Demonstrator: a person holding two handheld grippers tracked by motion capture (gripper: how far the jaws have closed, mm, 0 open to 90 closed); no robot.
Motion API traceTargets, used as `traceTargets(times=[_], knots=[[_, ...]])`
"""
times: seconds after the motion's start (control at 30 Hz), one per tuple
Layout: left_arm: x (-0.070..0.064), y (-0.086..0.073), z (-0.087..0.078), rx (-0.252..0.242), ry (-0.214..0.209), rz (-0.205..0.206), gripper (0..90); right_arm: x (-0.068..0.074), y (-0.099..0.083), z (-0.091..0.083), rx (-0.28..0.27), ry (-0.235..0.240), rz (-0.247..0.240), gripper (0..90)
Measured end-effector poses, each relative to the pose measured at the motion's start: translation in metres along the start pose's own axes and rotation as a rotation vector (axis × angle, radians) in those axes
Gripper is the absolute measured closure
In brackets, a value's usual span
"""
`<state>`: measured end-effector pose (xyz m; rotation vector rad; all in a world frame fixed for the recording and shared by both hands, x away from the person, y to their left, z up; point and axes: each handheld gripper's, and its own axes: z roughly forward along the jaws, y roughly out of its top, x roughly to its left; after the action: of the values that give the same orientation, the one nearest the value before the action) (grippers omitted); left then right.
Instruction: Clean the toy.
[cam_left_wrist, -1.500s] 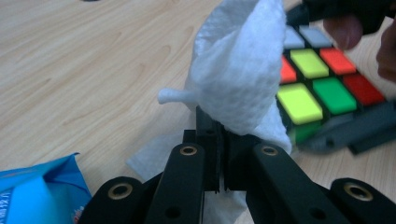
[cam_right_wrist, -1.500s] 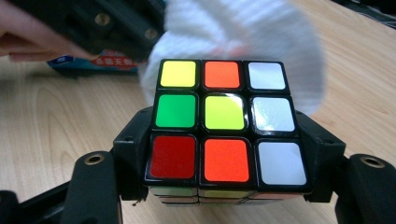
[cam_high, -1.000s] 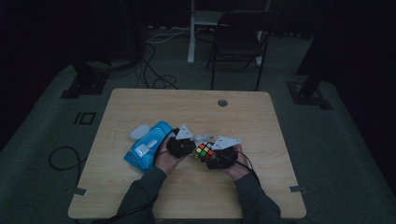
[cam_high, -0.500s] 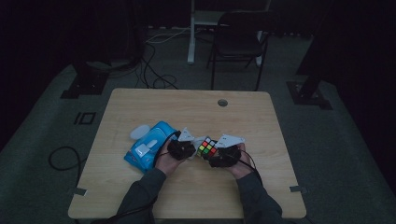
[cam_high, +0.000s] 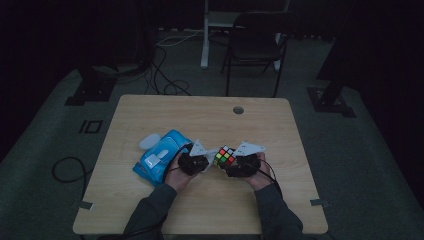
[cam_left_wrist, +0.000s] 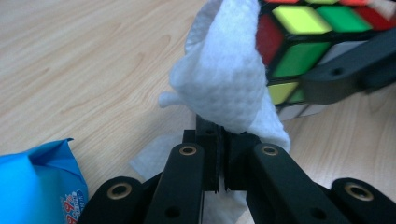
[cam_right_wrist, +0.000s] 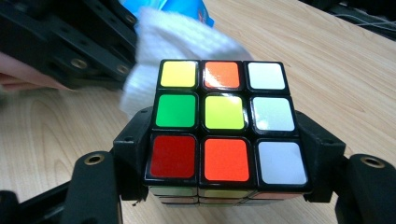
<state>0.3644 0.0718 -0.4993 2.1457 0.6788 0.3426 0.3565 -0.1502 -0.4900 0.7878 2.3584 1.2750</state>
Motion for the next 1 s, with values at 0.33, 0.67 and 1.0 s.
traceTargets(times=[0.33,0.67,1.0], knots=[[-0.013,0.007,-0.015,-0.055,-0.012,0.037,87.6,-0.002,-0.001,0.001,0.010,-0.017,0.019,33.9],[-0.022,0.011,-0.016,-0.074,-0.028,0.062,87.6,-0.001,-0.001,0.003,0.016,-0.021,0.028,33.9],[-0.019,0.004,-0.008,-0.045,0.000,0.059,87.5,0.000,-0.001,0.003,0.023,-0.035,0.027,33.9]])
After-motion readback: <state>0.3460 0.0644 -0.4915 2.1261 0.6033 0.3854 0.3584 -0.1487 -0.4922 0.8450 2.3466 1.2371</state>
